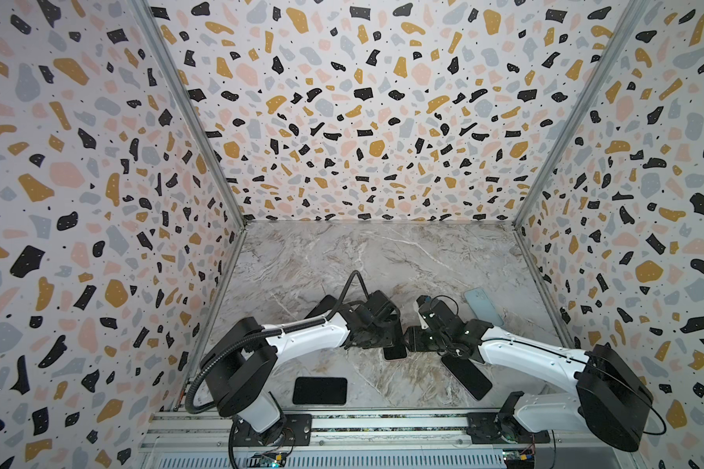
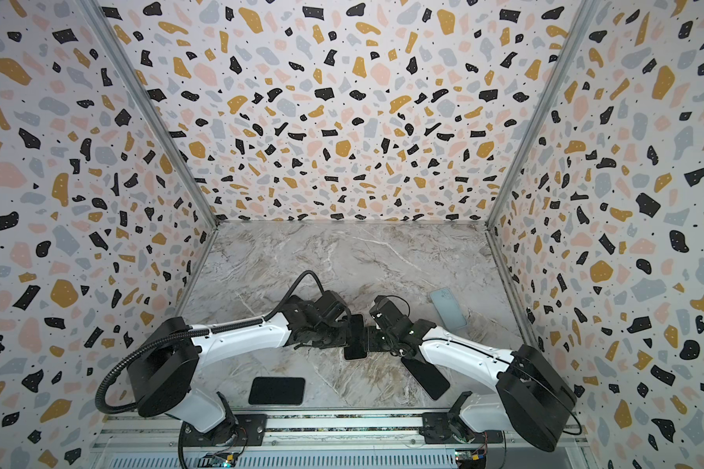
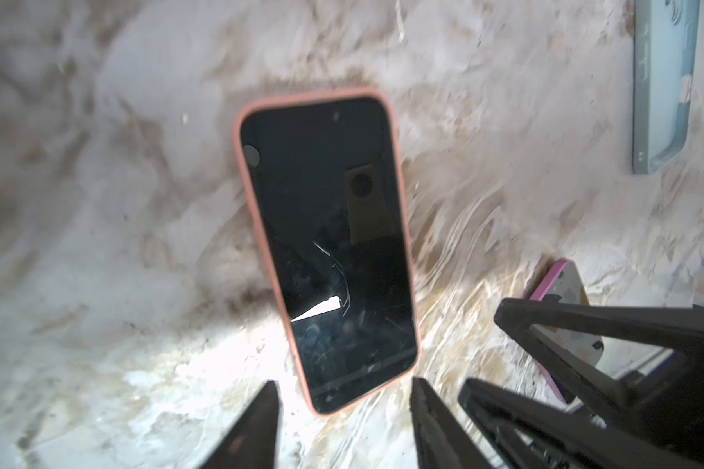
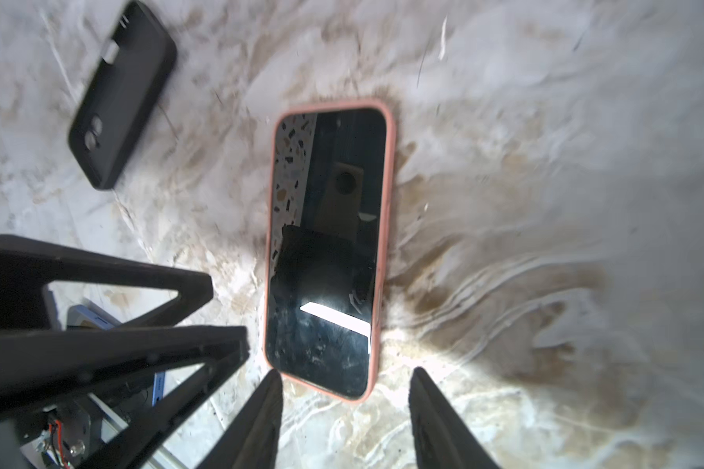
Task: Put the phone into the phone case
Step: 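Open both grippers and release the pink-cased phone onto the table, then grasp and lift the pink-cased phone with the left gripper while the right gripper draws back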
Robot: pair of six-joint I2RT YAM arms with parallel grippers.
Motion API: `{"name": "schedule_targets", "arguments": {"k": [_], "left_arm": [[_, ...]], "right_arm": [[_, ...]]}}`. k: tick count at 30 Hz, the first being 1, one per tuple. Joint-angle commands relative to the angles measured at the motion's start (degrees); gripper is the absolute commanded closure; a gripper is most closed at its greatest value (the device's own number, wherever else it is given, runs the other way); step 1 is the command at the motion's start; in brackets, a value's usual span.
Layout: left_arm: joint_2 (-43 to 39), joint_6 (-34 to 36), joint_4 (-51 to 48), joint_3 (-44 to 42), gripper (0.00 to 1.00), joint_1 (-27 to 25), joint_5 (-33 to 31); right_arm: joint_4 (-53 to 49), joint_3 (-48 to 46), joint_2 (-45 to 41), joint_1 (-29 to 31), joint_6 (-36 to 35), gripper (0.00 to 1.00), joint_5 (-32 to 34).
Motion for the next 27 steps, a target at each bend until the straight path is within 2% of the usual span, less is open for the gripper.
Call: {"name": "schedule_targets", "arguments": {"k": [1,12,16,21,27], "left_arm": [[3.31,2.07,-6.05,4.57,0.4,-1.22,-4.25],[12.38,1.1,-12.92,15.05,0.13,-3.1,-8.66],[14.97,0.73,-13.99,16.87,0.11,-3.63,-8.79],[17.49,0.76,-15.67,18.81,0.0,-3.72,-9.64],[19.87,0.79,-16.2,19.79,0.0,-3.89,-9.28]], "right_arm": [[-0.77,0.47,-3.06,-2.48,-4.56,0.45,0.59],[1.58,-4.32,-8.35,-7.3,-9.52,0.34,-2.16],[2.6,-5.66,-8.52,-8.02,-10.29,0.31,-3.46],[3.92,-7.8,-9.72,-8.46,-10.27,0.23,-4.88],[4.88,-8.83,-10.12,-9.26,-10.2,0.19,-6.34]]}}
